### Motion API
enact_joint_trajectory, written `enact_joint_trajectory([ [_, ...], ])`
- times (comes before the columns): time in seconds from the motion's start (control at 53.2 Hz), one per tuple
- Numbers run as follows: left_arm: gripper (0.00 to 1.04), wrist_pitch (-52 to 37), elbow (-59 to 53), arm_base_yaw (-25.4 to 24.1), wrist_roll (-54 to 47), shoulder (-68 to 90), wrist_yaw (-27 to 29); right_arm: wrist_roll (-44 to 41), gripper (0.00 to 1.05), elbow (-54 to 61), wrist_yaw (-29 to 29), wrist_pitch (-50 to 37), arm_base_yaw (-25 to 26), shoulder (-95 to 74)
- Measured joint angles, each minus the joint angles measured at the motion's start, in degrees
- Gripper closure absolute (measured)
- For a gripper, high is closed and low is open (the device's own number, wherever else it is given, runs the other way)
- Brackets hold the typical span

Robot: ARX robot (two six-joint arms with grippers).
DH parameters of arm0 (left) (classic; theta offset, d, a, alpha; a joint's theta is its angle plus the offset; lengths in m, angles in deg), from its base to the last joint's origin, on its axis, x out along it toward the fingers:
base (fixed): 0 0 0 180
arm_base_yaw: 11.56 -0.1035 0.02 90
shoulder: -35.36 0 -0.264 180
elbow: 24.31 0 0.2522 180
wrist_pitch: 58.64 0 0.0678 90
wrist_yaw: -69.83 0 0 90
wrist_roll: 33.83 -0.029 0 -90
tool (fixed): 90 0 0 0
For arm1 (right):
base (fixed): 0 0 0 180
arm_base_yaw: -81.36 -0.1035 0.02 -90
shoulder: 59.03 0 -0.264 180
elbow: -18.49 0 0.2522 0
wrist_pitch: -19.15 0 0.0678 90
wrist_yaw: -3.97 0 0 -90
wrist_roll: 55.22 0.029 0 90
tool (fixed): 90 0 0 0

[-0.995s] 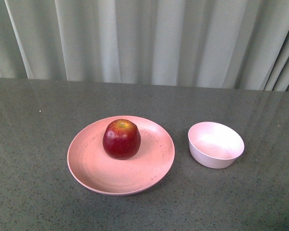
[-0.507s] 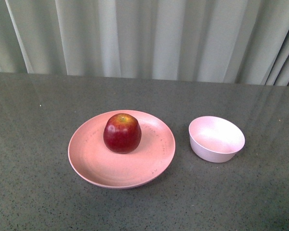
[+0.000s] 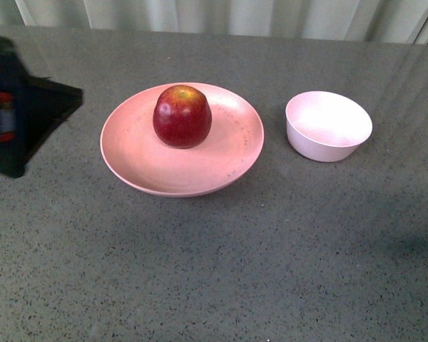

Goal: Move apple from plate to bowl

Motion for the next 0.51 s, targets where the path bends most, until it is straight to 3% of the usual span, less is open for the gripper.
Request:
enact_joint_trajectory([
  [0.319, 0.09, -5.3, 12.8, 8.2, -0.9, 22.3, 2.6, 0.0, 0.09, 0.0, 0.0, 0.0, 0.0, 0.0],
  [0.507, 0.09, -6.2, 18.3, 9.3, -0.9, 30.9, 2.9, 0.0, 0.09, 0.0, 0.0, 0.0, 0.0, 0.0],
])
